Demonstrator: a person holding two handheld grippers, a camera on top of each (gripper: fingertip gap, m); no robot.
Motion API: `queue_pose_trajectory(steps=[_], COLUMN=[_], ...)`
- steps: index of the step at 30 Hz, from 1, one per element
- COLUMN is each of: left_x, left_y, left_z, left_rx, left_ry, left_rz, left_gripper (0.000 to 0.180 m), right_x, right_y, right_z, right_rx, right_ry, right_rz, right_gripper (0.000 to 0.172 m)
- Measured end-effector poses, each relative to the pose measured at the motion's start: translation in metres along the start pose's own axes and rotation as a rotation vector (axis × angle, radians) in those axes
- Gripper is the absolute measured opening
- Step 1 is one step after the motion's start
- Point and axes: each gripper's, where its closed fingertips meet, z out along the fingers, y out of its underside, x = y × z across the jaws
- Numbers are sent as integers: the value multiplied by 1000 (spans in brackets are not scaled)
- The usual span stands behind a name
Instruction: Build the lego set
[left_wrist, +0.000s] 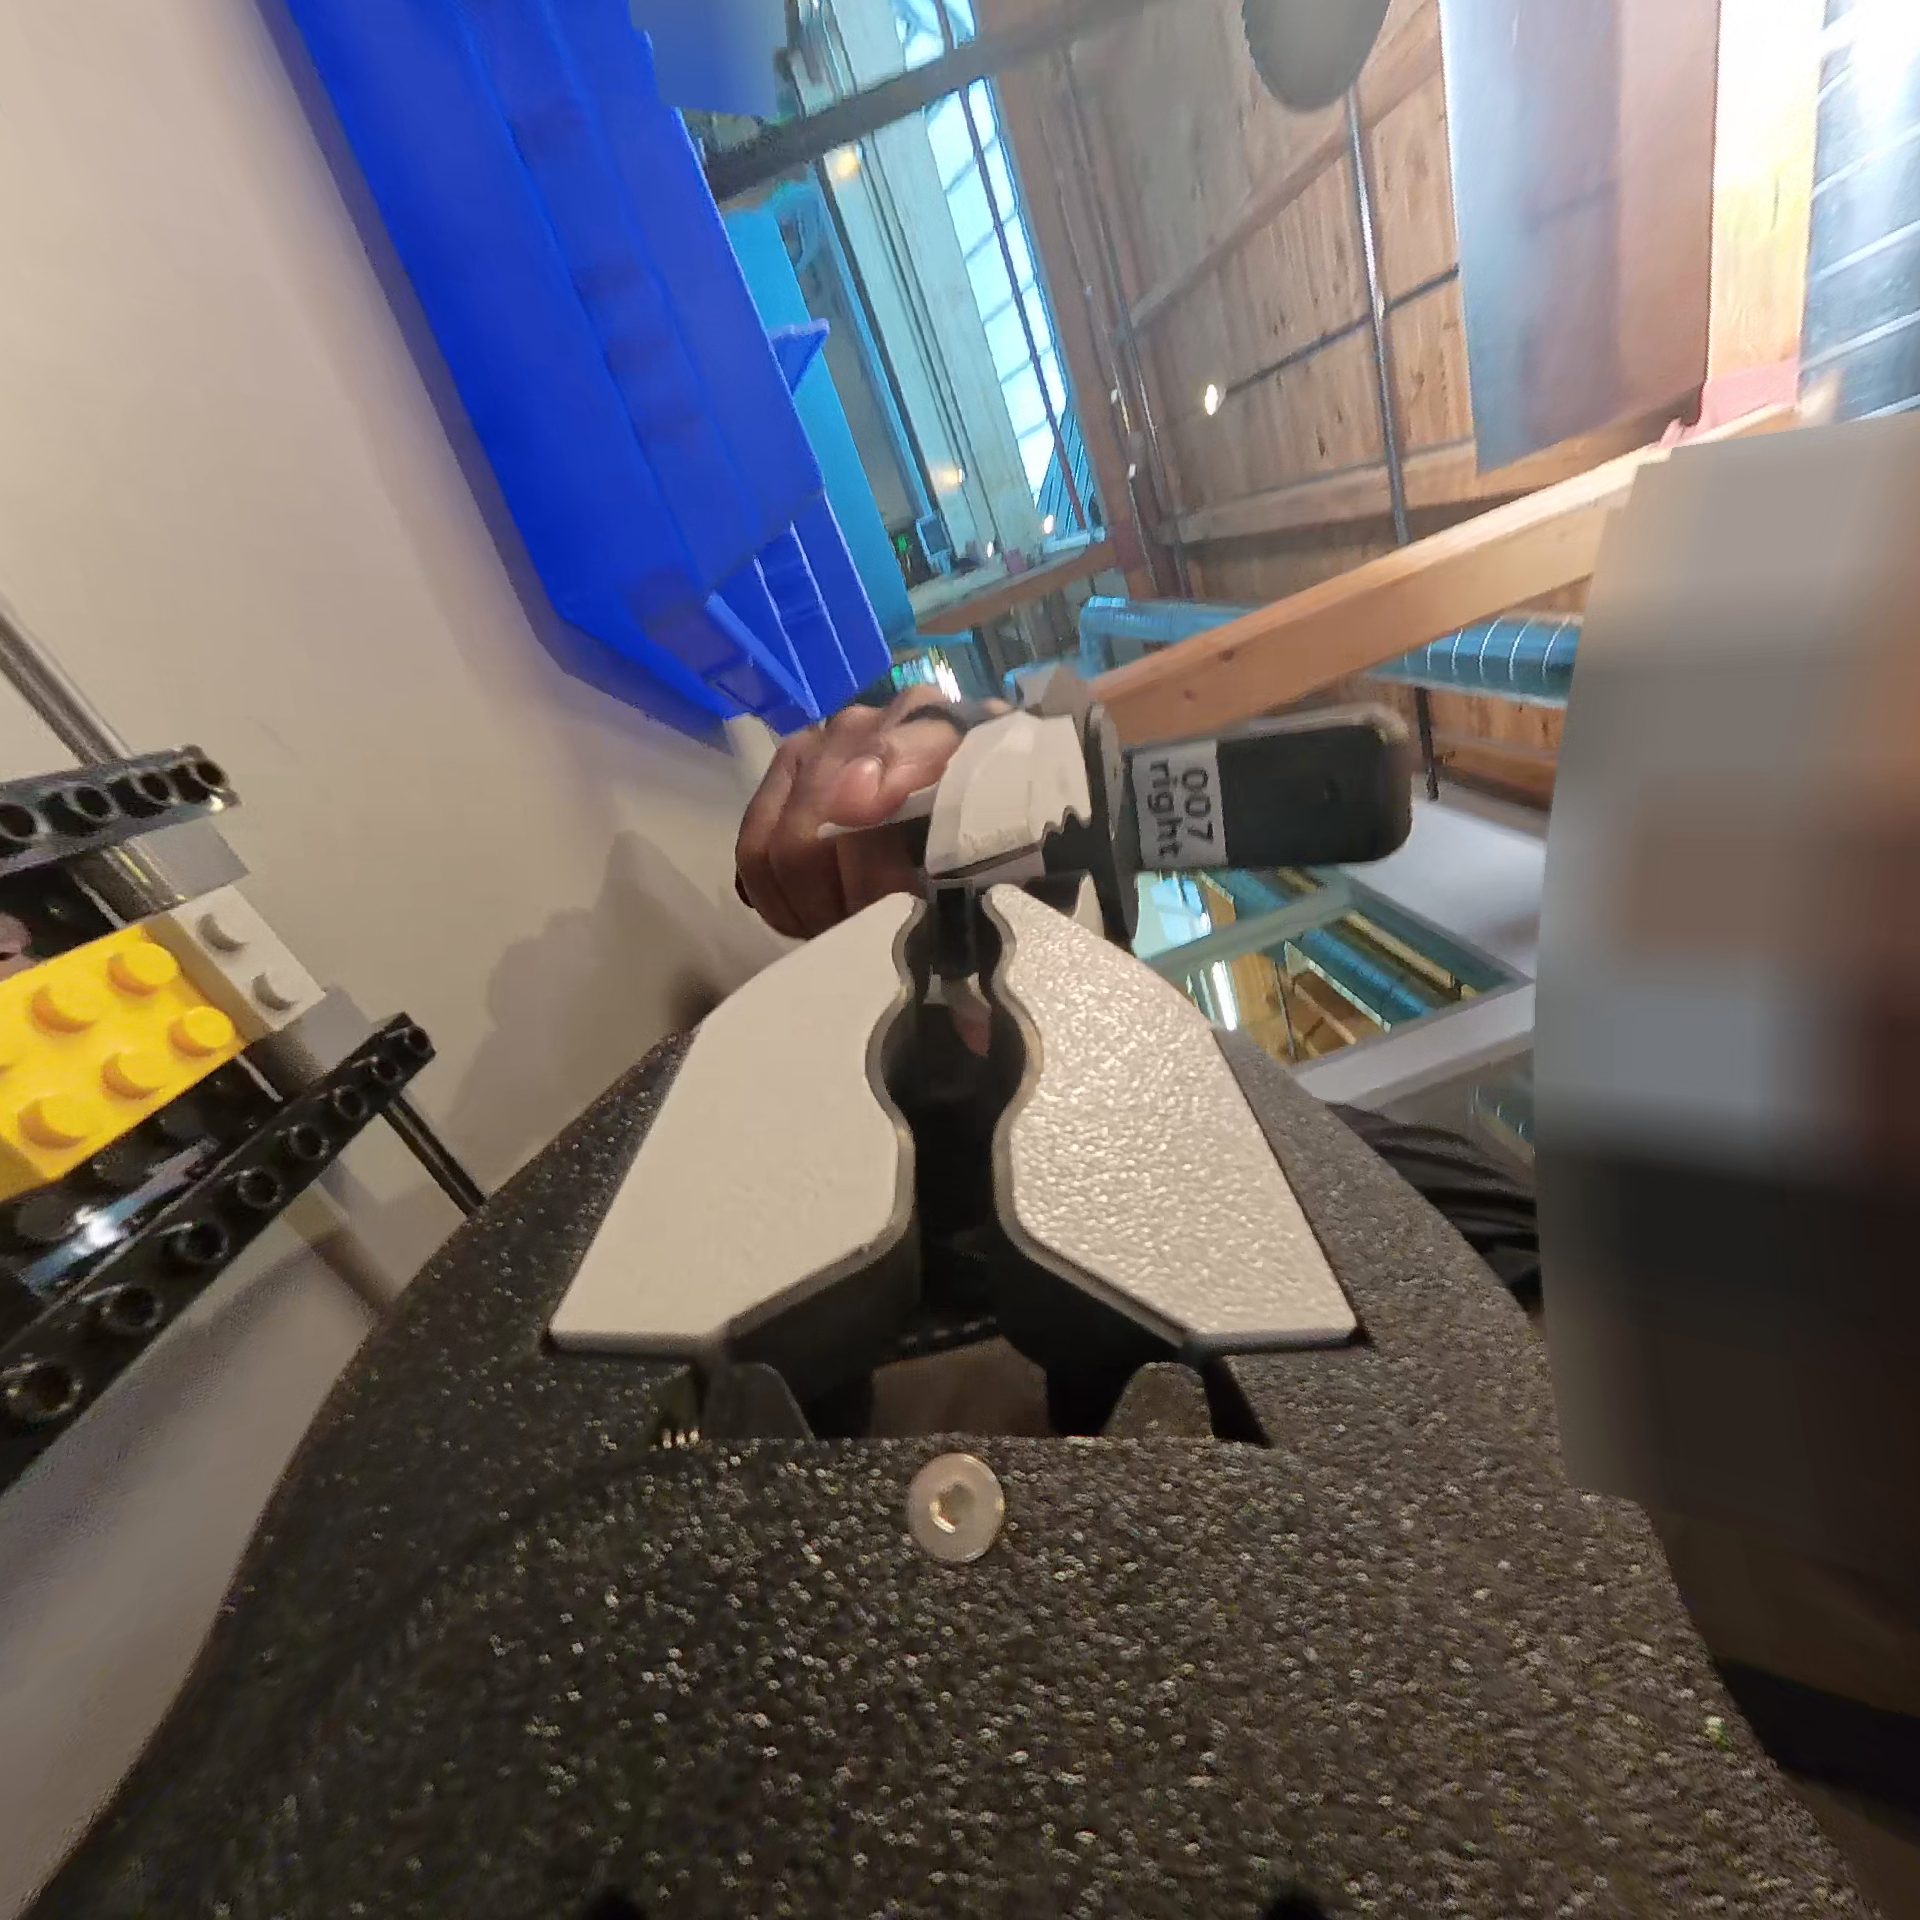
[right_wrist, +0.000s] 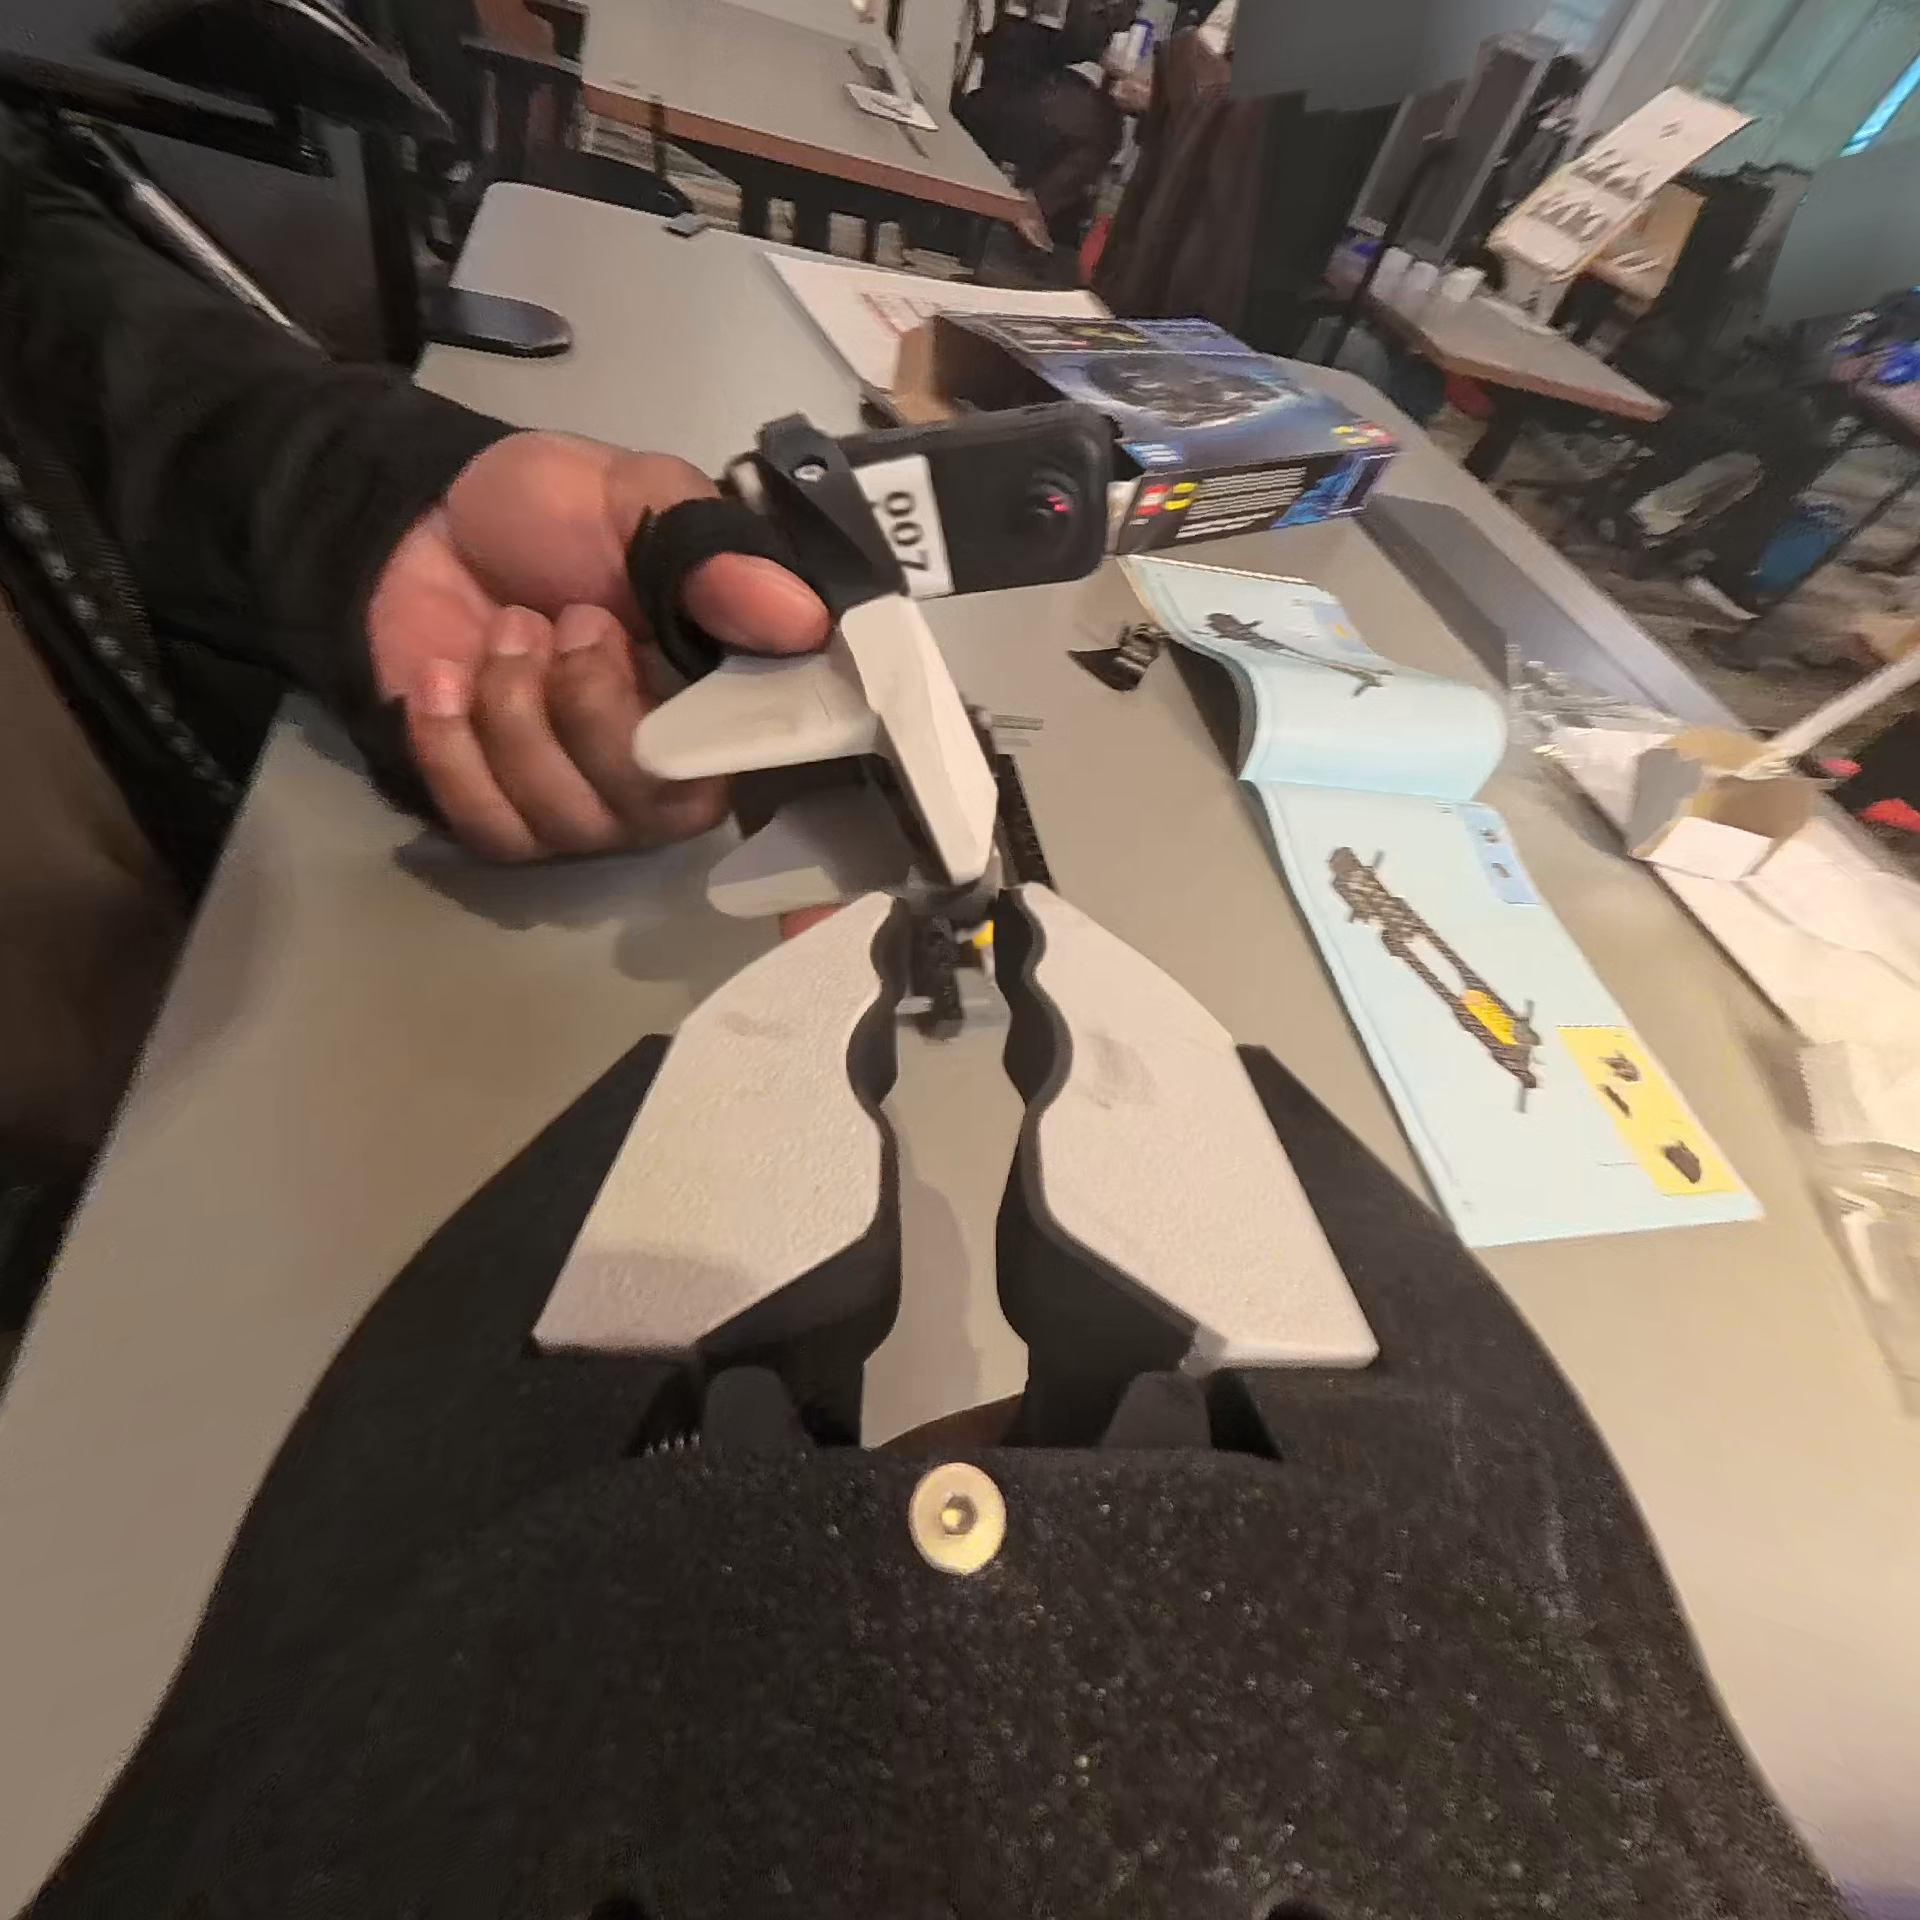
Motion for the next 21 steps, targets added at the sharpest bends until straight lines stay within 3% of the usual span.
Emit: queue_pose_trajectory(steps=[5, 21], left_x=[3, 12], left_y=[-18, -10], left_z=[-7, 1], left_rx=[174, 167], left_ry=[69, 131], left_rz=[-79, -114], left_gripper=[8, 8], right_x=[8, 8], right_y=[-3, -10], right_z=[1, -2], right_rx=[38, 85], right_ry=[154, 184], right_rz=[-79, -76], right_gripper=[22, 19])
